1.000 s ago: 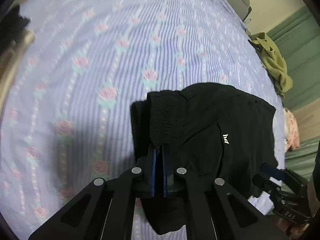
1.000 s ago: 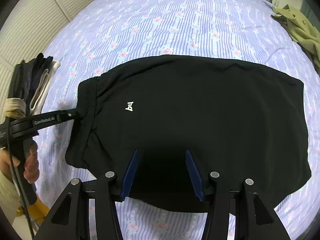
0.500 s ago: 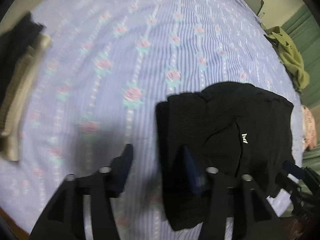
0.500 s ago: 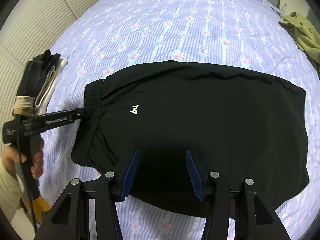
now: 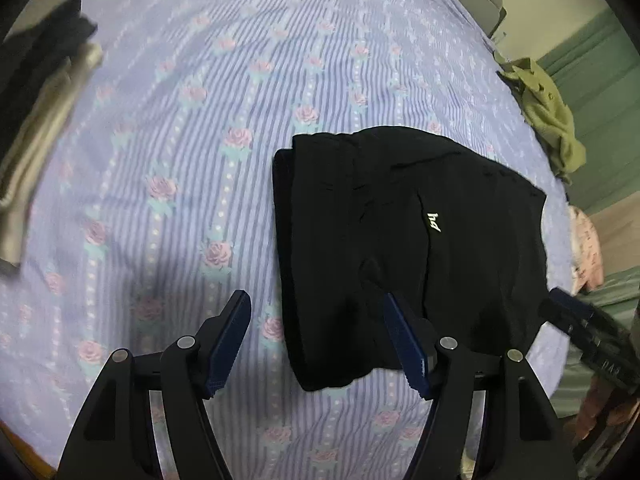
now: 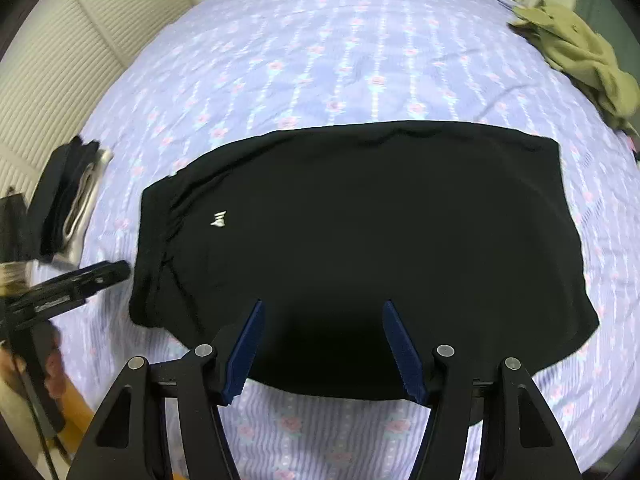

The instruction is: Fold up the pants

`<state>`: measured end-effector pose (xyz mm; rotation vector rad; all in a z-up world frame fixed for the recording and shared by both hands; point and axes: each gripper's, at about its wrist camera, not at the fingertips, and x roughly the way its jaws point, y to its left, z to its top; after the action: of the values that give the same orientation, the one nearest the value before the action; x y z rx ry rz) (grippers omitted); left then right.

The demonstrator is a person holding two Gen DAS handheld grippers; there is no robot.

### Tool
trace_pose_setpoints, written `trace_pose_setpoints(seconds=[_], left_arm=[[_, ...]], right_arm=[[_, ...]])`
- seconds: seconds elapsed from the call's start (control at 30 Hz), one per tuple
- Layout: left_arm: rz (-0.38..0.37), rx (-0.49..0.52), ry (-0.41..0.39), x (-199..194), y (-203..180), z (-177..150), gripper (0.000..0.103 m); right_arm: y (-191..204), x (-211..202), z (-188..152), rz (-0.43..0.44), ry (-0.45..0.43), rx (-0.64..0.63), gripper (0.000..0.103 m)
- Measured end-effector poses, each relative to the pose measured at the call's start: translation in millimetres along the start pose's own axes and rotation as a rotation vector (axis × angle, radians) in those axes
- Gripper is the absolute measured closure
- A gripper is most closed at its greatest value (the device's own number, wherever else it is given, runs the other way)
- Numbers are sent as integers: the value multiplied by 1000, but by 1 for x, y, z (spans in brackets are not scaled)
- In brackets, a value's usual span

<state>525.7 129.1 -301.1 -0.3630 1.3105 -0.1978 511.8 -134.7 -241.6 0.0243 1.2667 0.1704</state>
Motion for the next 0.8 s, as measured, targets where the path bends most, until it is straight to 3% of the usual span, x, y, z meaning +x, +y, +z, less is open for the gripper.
trace_pose_setpoints(seconds=[0.33,0.8], left_arm=[[-164,-58,68,45,32,35,40],[-384,-158,120,73,58,33,53]], right_arm=[[42,29,11,-2,32,-83,41],[51,45,15,-26,68,-63,41]])
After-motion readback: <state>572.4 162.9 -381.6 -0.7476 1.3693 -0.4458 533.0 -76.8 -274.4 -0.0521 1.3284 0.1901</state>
